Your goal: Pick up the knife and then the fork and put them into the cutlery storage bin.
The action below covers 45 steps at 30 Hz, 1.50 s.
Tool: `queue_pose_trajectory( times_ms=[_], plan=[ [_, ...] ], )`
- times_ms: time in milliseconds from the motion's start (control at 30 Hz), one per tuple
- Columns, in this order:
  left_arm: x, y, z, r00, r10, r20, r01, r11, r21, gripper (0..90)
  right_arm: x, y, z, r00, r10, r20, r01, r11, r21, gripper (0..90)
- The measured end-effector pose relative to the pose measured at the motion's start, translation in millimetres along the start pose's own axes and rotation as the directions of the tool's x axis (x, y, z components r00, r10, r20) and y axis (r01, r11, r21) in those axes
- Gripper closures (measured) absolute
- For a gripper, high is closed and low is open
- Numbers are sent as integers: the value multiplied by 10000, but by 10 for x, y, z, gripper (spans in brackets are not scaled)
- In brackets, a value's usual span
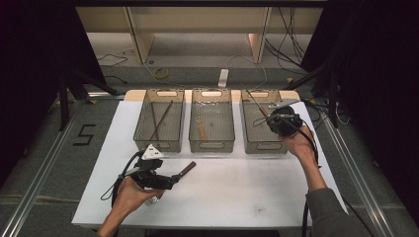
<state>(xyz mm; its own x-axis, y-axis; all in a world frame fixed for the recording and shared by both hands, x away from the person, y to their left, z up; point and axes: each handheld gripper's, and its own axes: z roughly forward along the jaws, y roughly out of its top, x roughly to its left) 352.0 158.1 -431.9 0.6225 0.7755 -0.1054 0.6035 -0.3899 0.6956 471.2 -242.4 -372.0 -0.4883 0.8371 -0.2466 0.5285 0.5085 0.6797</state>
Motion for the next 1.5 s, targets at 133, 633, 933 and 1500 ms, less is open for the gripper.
queue_pose_trajectory(
  times_ms=[133,633,933,1500],
  plan=[
    [-4,-4,8,10000,96,6,-96,9999,82,158,-44,11,82,9992,408,54,-409,9988,253,815],
    [2,-15,-7,10000,57,22,-57,10000,27,158,-65,1,288,9950,941,333,-969,9906,966,814],
    [-5,-18,-4,9998,159,82,-159,9998,68,158,-52,-38,408,9917,1221,391,-1266,9805,1503,812],
    [-21,-12,-5,9998,186,71,-185,9998,-83,152,-33,-18,363,9847,1714,-306,-1666,9786,1207,542]
  ],
)
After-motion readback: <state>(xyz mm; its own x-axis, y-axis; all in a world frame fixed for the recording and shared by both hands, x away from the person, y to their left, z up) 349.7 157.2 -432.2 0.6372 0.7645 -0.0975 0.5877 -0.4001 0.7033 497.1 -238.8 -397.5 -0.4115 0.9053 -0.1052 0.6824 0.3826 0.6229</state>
